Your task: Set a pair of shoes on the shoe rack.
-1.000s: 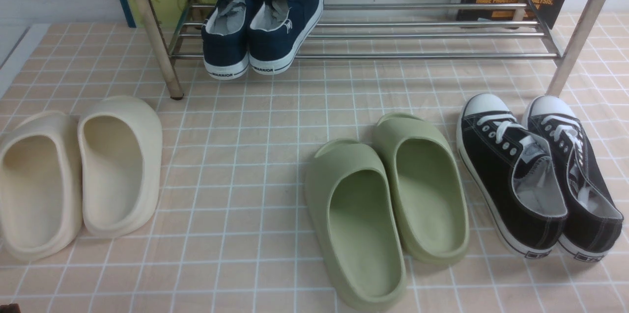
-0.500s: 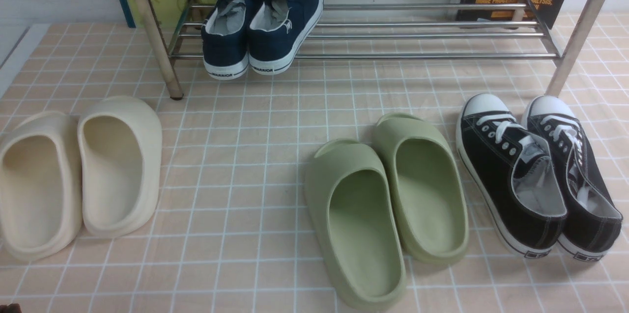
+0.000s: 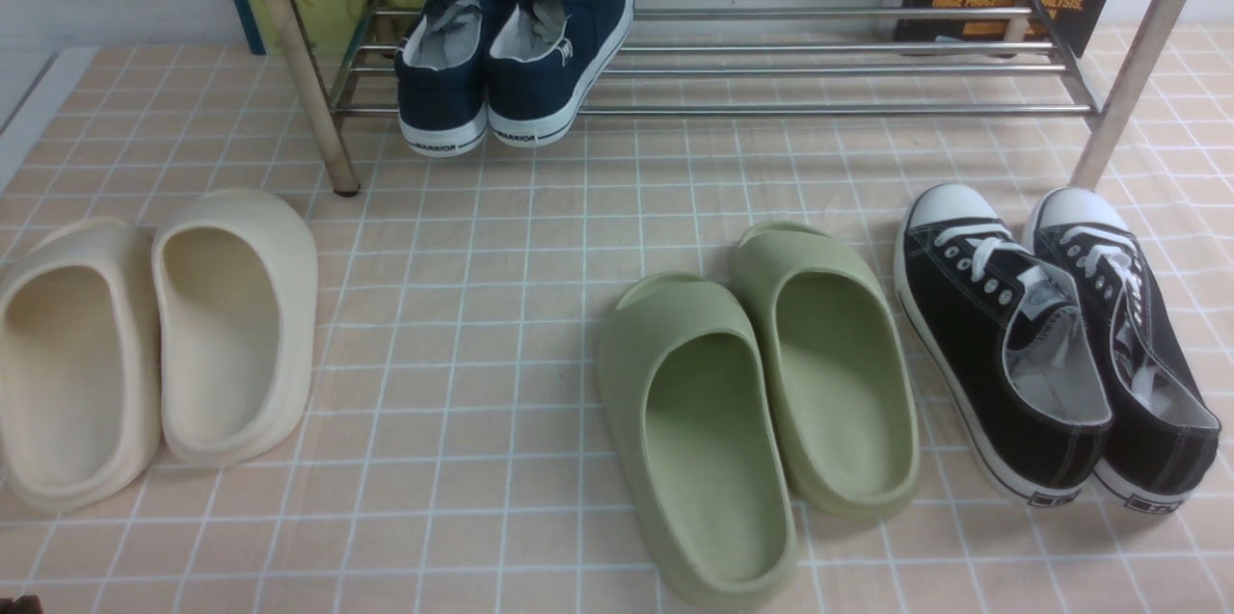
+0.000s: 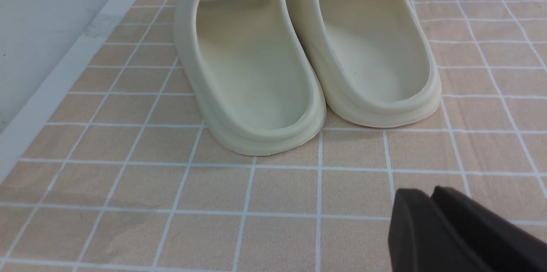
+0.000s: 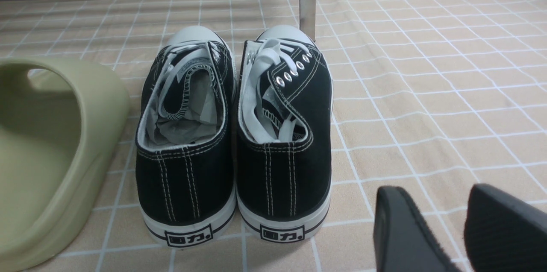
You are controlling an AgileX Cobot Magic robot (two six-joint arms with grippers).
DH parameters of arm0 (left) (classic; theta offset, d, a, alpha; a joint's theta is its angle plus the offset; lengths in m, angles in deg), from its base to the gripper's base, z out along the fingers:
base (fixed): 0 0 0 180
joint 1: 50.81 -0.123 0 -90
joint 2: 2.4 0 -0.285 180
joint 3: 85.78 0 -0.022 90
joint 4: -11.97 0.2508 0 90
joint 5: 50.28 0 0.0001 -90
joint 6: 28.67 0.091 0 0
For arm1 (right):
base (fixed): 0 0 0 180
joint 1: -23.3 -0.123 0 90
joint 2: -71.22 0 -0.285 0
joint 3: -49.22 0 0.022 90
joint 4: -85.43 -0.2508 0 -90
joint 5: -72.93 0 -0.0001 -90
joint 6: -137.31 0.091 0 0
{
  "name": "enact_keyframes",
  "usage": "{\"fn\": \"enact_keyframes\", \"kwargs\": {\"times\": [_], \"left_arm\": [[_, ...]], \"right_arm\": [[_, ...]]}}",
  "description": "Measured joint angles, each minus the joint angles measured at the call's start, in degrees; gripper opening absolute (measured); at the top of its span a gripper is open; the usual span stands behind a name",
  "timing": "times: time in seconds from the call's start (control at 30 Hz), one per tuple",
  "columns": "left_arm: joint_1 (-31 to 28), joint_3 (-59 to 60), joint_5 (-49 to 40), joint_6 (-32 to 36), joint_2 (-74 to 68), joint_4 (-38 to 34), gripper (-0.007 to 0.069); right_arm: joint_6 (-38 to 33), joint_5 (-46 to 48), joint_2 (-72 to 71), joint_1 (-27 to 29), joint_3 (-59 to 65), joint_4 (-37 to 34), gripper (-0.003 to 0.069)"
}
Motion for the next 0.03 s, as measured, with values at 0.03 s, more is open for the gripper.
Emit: {"fn": "enact_keyframes", "kwargs": {"times": [0.03], "left_arm": [[0.0, 0.0, 0.0, 0.0, 0.0, 0.0, 0.0073]], "right_arm": [[0.0, 0.0, 0.0, 0.0, 0.0, 0.0, 0.0243]]}}
